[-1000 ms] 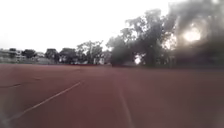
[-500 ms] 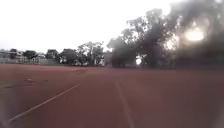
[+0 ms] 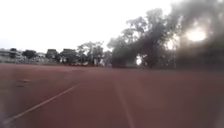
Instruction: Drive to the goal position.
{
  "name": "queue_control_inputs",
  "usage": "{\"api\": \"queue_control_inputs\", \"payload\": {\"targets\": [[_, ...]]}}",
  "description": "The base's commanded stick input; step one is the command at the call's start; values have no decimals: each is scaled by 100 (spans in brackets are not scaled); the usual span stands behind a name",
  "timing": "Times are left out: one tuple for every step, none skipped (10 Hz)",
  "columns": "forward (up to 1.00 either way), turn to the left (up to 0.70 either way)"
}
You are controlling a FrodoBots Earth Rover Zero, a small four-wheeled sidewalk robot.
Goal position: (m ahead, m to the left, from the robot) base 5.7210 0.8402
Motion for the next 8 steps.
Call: {"api": "queue_control_inputs", "payload": {"targets": [[70, 0], [70, 0], [70, 0], [70, 0], [70, 0], [70, 0], [70, 0], [70, 0]]}}
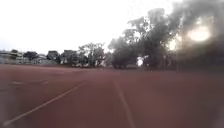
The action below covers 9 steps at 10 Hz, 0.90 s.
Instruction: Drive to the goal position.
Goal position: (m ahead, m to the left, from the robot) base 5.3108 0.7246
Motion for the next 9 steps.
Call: {"api": "queue_control_inputs", "payload": {"targets": [[70, 0], [70, 0], [70, 0], [70, 0], [70, 0], [70, 0], [70, 0], [70, 0], [70, 0]]}}
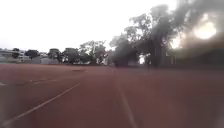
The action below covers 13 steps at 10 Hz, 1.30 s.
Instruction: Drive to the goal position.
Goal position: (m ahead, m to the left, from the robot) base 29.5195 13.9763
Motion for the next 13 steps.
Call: {"api": "queue_control_inputs", "payload": {"targets": [[70, 0], [70, 0], [70, 0], [70, 0], [70, 0], [70, 0], [70, 0], [70, 0], [70, 0], [70, -8], [70, -23], [70, -23], [70, -18]]}}
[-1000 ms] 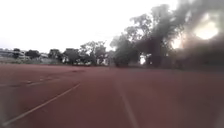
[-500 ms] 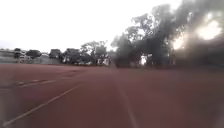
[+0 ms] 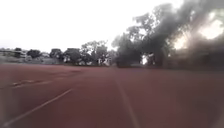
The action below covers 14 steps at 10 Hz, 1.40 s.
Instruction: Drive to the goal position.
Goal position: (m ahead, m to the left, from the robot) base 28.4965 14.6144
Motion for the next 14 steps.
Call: {"api": "queue_control_inputs", "payload": {"targets": [[70, -12], [70, -4], [70, 0], [70, 0], [70, 0], [70, 0], [70, 0], [70, 0], [70, 0], [70, 0], [70, 0], [70, 0], [70, 0], [70, 0]]}}
